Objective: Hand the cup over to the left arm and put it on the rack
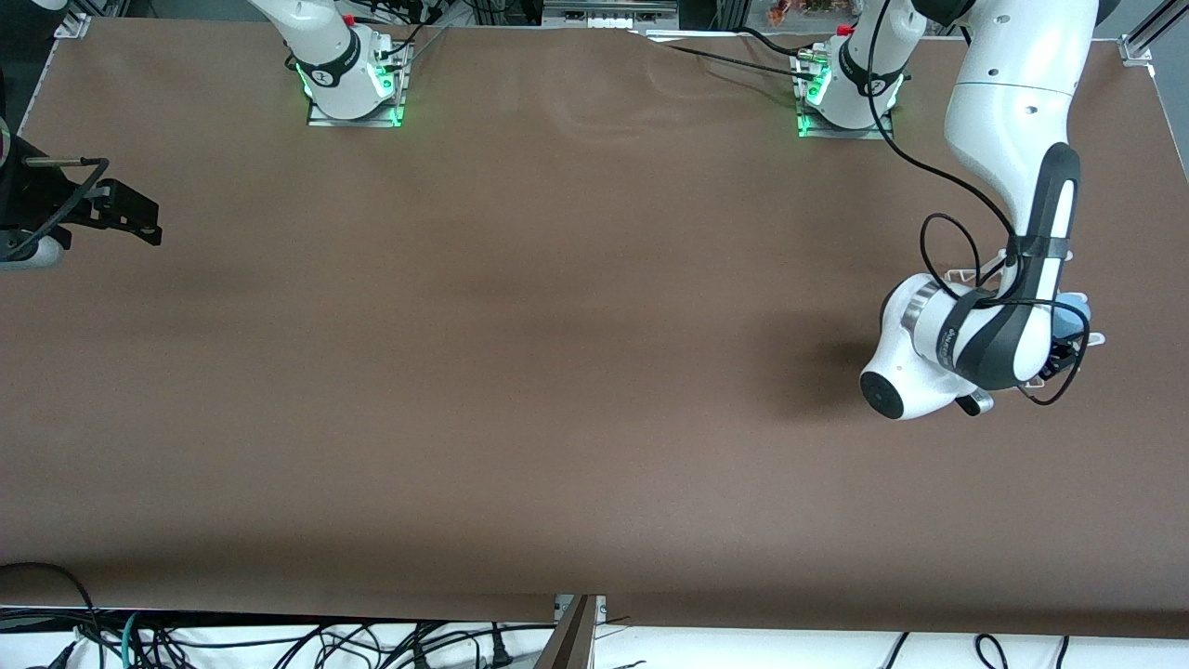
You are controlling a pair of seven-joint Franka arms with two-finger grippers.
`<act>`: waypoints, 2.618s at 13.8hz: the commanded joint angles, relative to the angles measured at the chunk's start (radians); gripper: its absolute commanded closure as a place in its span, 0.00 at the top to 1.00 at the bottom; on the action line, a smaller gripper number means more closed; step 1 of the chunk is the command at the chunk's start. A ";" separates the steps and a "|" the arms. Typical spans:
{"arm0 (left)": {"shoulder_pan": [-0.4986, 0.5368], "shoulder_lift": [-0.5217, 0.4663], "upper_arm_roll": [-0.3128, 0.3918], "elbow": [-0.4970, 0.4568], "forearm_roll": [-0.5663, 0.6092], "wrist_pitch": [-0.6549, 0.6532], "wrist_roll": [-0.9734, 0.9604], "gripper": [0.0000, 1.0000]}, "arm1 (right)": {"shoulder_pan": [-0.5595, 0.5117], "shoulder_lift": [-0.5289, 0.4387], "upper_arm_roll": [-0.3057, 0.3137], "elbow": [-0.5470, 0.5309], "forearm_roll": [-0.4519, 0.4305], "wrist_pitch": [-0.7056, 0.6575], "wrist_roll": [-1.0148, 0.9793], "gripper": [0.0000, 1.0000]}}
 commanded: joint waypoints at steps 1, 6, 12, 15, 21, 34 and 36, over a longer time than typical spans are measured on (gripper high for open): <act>0.018 0.005 -0.006 0.002 0.023 0.012 -0.005 1.00 | -0.008 -0.013 0.004 -0.012 0.005 -0.006 -0.020 1.00; 0.023 -0.032 -0.008 0.042 -0.137 0.011 -0.005 1.00 | -0.008 -0.013 0.004 -0.012 0.005 -0.005 -0.020 1.00; 0.013 -0.133 -0.015 0.212 -0.441 0.011 -0.063 1.00 | -0.008 -0.013 0.004 -0.012 0.005 -0.005 -0.020 1.00; -0.007 -0.165 -0.018 0.298 -0.595 0.012 -0.322 1.00 | -0.010 -0.012 0.004 -0.012 0.005 -0.005 -0.020 1.00; -0.010 -0.335 -0.005 0.317 -0.921 0.099 -0.442 1.00 | -0.012 -0.012 0.004 -0.012 0.011 -0.005 -0.020 1.00; 0.105 -0.783 -0.012 -0.297 -1.002 0.502 -0.580 1.00 | -0.013 -0.012 -0.004 -0.010 0.034 -0.005 -0.020 1.00; 0.102 -0.785 -0.014 -0.289 -0.970 0.470 -0.582 1.00 | -0.013 -0.012 -0.004 -0.010 0.034 -0.005 -0.020 1.00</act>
